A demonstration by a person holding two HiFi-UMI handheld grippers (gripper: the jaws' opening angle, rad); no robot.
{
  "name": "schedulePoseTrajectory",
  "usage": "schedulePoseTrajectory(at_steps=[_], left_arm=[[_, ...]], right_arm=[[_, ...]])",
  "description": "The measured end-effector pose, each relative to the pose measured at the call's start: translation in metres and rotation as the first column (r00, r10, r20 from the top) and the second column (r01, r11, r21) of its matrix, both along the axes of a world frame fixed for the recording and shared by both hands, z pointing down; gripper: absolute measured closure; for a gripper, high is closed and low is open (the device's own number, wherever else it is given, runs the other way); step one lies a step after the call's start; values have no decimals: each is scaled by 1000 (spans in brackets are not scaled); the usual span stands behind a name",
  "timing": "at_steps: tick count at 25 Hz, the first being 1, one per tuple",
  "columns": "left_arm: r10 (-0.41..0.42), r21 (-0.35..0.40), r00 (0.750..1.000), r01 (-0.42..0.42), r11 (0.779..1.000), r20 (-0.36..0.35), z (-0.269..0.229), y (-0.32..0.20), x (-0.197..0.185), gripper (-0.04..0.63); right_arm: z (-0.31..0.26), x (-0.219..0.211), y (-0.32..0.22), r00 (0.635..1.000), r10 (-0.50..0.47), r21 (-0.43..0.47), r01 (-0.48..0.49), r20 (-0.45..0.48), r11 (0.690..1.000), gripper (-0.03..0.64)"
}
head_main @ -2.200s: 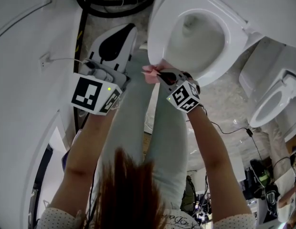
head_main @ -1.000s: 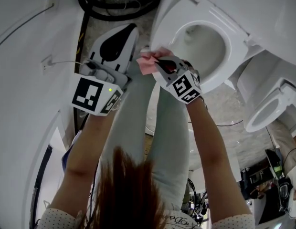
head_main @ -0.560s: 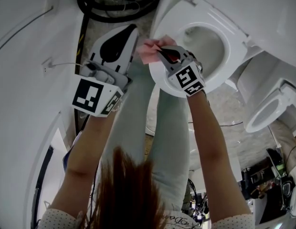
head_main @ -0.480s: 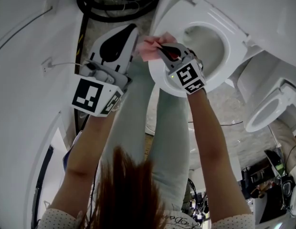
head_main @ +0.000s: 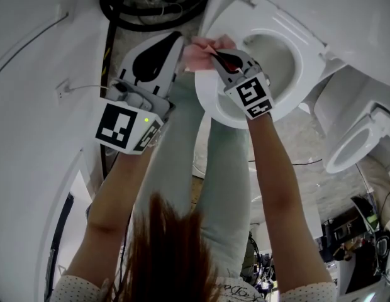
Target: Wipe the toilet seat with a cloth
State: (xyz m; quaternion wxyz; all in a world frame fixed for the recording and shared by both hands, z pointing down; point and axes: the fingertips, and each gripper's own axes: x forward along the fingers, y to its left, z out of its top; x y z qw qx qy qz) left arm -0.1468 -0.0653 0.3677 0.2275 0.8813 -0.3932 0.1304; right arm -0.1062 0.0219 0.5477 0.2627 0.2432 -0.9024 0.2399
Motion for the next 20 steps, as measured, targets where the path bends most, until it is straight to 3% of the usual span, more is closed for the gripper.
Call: schedulePoseTrajectory(at_steps=[20], left_arm=[[7, -8, 1000, -7, 1000, 4, 5, -10, 6, 597]], right_arm=[[-3, 27, -56, 985, 171, 31, -171, 8, 985, 597]])
